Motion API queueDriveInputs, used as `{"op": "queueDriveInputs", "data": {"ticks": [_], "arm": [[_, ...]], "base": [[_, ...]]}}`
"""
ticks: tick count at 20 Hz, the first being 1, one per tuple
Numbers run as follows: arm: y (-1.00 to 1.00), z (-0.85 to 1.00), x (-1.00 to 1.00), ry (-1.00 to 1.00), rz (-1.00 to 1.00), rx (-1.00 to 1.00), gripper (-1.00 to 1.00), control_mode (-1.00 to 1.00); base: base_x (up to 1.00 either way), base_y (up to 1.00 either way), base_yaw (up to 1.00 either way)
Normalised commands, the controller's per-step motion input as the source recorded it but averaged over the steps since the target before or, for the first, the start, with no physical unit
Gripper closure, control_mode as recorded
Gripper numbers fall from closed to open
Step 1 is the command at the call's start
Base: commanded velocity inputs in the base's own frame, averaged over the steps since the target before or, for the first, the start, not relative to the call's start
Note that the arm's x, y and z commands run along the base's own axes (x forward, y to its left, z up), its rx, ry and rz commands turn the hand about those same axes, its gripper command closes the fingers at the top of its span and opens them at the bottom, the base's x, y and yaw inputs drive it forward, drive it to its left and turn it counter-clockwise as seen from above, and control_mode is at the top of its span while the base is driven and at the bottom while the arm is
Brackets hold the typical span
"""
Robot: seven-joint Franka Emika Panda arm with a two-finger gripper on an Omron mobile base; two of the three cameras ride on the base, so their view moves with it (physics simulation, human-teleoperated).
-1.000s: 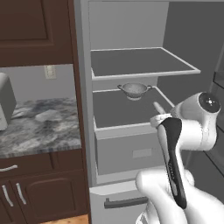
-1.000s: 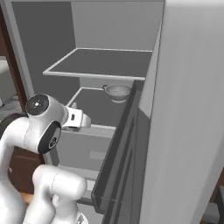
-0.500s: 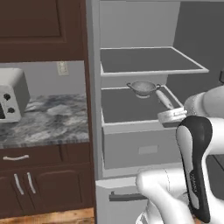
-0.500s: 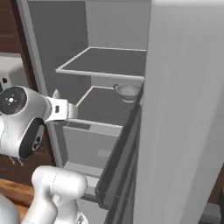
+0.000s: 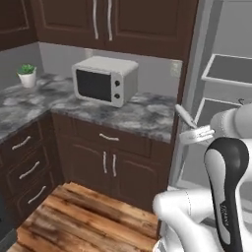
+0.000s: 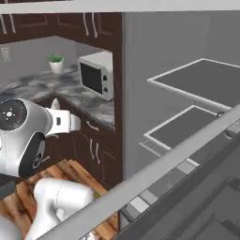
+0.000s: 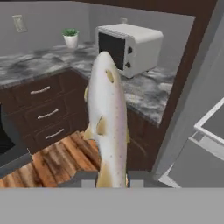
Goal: Take the fish out of the fridge, briefly rinse it in the sink, and place it on the tray next to the sink.
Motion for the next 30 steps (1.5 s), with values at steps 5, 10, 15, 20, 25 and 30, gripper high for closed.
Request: {"op": "queueDriveInputs", "data": {"ticks": [5,10,15,20,25,30], "arm": [[0.00,0.00,0.00,0.00,0.00,0.00,1.00,1.00],[0.00,0.00,0.00,0.00,0.00,0.00,1.00,1.00],[0.00,0.00,0.00,0.00,0.00,0.00,1.00,1.00],[0.00,0.00,0.00,0.00,0.00,0.00,1.00,1.00],[0.00,0.00,0.00,0.00,0.00,0.00,1.00,1.00],[0.00,0.00,0.00,0.00,0.00,0.00,1.00,1.00]], "base": [[-0.16,0.26,0.91],[0.00,0.21,0.87],[0.35,0.41,0.64],[0.51,0.57,0.53],[-0.03,0.13,0.87],[-0.14,0.00,0.99]]}}
